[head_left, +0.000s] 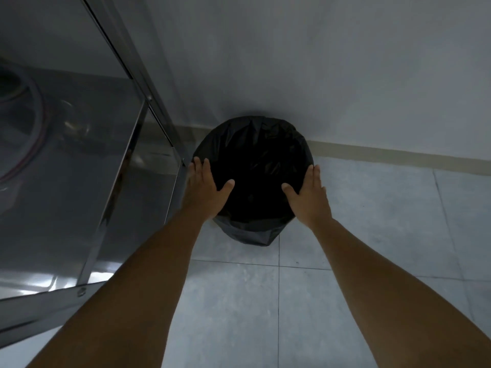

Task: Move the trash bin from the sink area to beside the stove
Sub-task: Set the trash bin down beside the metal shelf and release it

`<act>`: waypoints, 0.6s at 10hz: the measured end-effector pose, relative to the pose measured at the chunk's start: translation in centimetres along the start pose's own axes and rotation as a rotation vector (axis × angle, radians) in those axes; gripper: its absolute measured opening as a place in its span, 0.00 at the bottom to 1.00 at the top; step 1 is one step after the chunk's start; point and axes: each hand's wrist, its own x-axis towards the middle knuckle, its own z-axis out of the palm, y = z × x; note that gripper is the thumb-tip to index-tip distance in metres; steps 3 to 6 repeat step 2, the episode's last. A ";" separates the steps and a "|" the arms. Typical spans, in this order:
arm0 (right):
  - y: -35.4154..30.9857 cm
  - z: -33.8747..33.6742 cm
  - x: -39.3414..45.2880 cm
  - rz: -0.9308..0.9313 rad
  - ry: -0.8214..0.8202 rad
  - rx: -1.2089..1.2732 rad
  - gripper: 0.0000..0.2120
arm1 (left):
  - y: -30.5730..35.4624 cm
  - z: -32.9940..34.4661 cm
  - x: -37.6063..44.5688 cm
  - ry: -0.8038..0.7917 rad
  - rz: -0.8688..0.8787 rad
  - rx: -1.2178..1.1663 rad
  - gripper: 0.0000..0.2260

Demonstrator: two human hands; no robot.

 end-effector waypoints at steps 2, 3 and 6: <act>-1.9 -5.5 -4.1 -0.073 -0.219 -0.158 0.36 | 3.8 -6.0 -4.5 -0.068 -0.047 0.387 0.35; -1.9 -5.5 -4.1 -0.073 -0.219 -0.158 0.36 | 3.8 -6.0 -4.5 -0.068 -0.047 0.387 0.35; -1.9 -5.5 -4.1 -0.073 -0.219 -0.158 0.36 | 3.8 -6.0 -4.5 -0.068 -0.047 0.387 0.35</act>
